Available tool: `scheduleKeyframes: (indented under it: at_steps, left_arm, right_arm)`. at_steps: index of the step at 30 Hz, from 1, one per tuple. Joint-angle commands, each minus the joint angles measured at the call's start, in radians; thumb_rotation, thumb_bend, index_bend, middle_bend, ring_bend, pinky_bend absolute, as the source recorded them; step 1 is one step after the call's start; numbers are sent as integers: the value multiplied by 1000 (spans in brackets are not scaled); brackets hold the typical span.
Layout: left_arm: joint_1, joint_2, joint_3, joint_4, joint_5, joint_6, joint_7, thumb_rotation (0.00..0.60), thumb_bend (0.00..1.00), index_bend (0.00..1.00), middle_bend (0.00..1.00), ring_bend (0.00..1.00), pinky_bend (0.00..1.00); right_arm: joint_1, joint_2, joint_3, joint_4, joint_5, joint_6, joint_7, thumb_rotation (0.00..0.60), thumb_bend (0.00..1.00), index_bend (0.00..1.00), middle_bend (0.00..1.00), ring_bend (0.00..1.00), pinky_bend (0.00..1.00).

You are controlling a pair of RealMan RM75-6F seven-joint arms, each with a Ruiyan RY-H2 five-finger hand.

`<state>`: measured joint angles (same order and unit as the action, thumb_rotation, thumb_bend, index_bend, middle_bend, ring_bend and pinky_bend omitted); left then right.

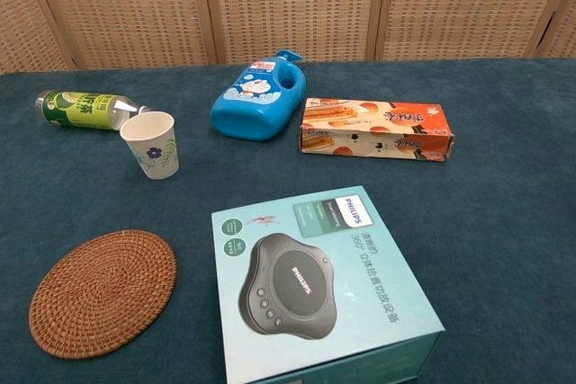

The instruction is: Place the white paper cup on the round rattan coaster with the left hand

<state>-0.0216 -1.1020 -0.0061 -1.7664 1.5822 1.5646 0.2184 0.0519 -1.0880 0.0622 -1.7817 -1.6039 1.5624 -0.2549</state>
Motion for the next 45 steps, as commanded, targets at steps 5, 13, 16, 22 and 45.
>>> scheduleKeyframes:
  at_steps: [5,13,16,22,45]
  left_arm:
    - [3,2,3,-2,-3,-1,3,600,0,0,0,0,0]
    - [-35,12,-19,-14,-13,-45,3,600,0,0,0,0,0]
    - [-104,25,-70,-29,-66,-132,50,600,0,0,0,0,0]
    - [-315,41,-189,-11,-171,-384,113,600,0,0,0,0,0]
    - [-754,-348,-232,493,-382,-831,158,600,0,0,9,51,145]
  right_arm:
    - [2,-1,-3,4,0,-6,1,600,0,0,0,0,0]
    - [2,0,-1,1,5,-7,12,600,0,0,0,0,0]
    - [6,-2,-1,3,14,-19,8,600,0,0,0,0,0]
    - [14,-6,11,5,40,-33,0,600,0,2,0,0,0]
    - [48,-40,33,43,162,-117,-36,600,0,16,0,0,0]
